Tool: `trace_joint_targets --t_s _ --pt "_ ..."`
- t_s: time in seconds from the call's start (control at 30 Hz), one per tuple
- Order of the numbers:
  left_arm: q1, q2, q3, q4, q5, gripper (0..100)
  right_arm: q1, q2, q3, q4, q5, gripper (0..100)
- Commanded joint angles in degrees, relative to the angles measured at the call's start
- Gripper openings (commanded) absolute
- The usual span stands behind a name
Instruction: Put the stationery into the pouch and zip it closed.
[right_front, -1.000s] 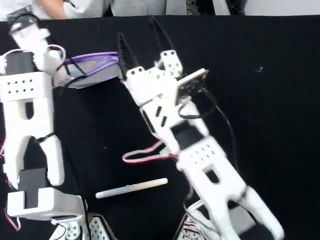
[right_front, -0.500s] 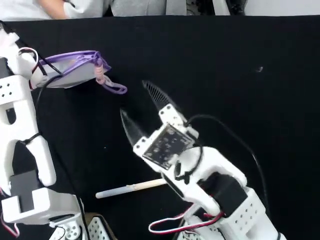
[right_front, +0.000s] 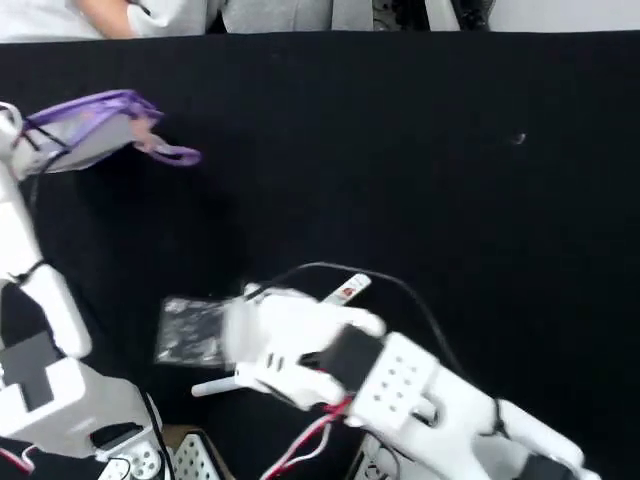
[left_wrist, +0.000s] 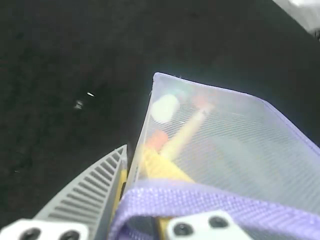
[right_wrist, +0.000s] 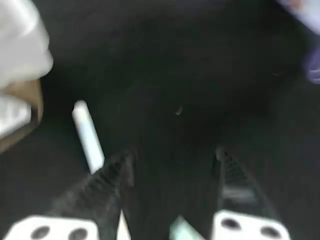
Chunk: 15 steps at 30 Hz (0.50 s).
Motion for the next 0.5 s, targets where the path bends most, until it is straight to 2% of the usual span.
trace_joint_targets --t_s 0.0,0.17,0.47 --pt "-8.1 4.5 -10.2 5.3 -0.4 3 -4.6 4.7 -0.9 -0.4 1.1 23.7" --pt "-12.4 11.3 -20.4 9.3 -0.4 3 -8.4 11.5 -0.3 -4.4 0.7 23.7" --pt "-24.7 21.5 -36.8 9.6 -0.5 3 -8.5 23.3 -0.6 -9.8 1.1 23.7"
